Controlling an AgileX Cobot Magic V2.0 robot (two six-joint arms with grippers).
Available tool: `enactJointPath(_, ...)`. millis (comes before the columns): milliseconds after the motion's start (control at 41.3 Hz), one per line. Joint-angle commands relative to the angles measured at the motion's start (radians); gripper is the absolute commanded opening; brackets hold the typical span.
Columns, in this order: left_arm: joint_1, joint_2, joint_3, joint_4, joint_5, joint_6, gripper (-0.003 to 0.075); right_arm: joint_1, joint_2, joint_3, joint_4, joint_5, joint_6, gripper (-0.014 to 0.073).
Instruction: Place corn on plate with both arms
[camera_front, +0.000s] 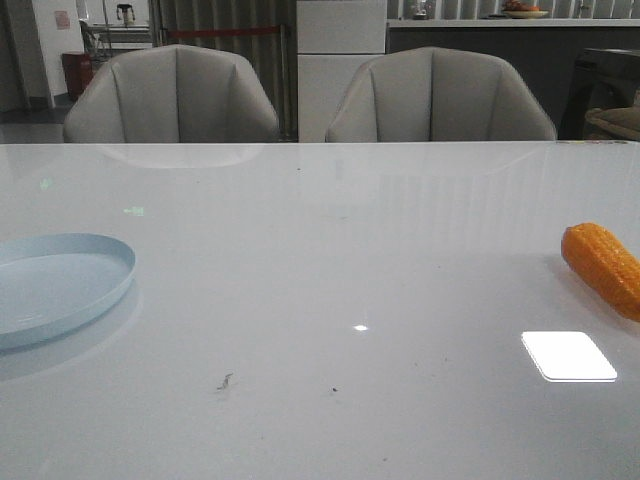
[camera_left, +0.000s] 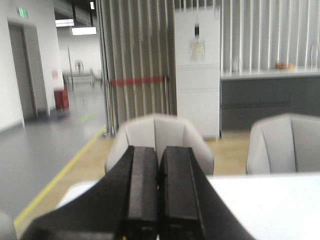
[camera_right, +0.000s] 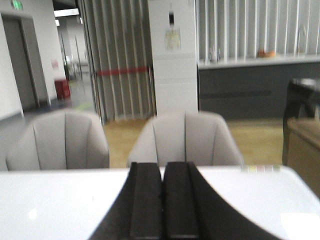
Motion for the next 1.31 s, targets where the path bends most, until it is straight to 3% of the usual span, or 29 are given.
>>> enactJointPath(0, 0.0, 0.075, -0.037, 0.002, -0.049, -0.005, 0.009, 0.0, 0.084, -0.036, -0.005, -0.058, -0.003, 0.0051)
enactJointPath(169, 0.0, 0.173, -0.037, -0.003, -0.036, -0.005, 0.0094, 0.0, 0.182, -0.036, -0.005, -0.061, -0.003, 0.0057)
enactJointPath(290, 0.0, 0.224, -0.037, -0.011, 0.008, -0.005, 0.0153, 0.0, 0.221, -0.036, -0.005, -0.058, -0.004, 0.0174)
enactJointPath(363, 0.0, 0.249, -0.037, -0.053, 0.01, -0.005, 0.0234, 0.0, 0.237, -0.036, -0.005, -0.058, -0.004, 0.0297)
enactJointPath(435, 0.0, 0.282, -0.037, -0.077, 0.01, -0.005, 0.0372, 0.0, 0.25, -0.036, -0.005, -0.055, -0.005, 0.0462)
enactJointPath(556, 0.0, 0.319, -0.037, -0.085, -0.008, -0.005, 0.0531, 0.0, 0.26, -0.034, -0.005, -0.053, -0.005, 0.0599)
enactJointPath(798, 0.0, 0.396, -0.044, -0.112, 0.026, -0.005, 0.0546, 0.0, 0.283, -0.034, -0.005, -0.037, -0.004, 0.0606)
enactJointPath(1065, 0.008, 0.539, -0.182, -0.164, 0.301, -0.013, 0.0545, 0.0, 0.303, -0.034, -0.004, 0.059, -0.005, 0.0606)
enactJointPath(1282, 0.134, 0.764, -0.371, -0.166, 0.553, -0.091, 0.0545, 0.0, 0.303, -0.034, -0.004, 0.089, -0.005, 0.0606)
